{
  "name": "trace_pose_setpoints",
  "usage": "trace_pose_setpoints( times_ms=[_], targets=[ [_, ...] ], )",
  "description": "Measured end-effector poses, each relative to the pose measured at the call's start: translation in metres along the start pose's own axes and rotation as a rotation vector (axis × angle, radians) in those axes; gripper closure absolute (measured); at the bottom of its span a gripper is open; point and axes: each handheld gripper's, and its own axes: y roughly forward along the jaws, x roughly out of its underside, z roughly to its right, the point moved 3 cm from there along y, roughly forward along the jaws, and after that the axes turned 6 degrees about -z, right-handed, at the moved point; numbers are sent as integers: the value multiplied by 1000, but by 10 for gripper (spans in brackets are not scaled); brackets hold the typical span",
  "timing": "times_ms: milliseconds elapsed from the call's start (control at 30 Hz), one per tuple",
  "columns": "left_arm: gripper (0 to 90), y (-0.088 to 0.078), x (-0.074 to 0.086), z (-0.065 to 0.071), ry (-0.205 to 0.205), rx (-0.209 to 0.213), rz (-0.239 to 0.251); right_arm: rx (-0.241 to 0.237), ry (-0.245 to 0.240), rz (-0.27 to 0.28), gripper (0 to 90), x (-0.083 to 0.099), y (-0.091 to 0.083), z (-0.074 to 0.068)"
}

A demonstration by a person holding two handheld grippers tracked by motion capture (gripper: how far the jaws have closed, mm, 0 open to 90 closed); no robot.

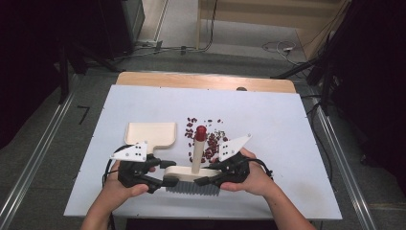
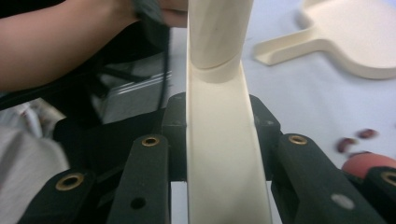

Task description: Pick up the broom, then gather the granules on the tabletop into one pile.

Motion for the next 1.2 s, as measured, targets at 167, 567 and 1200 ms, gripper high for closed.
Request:
trace_pose_setpoints(
  times_ms=[167,567,1200],
  targets=[
    [78,-13,1,-11,-59,-90,85,111,64,49,654,0,-8,12],
    [0,-28,7,-21,-69,-278,135,427,262,147,654,7,-31,43],
    [0,-40,21,-32,-116,-406,129,900,476,201,653,49,-89,105]
  ],
)
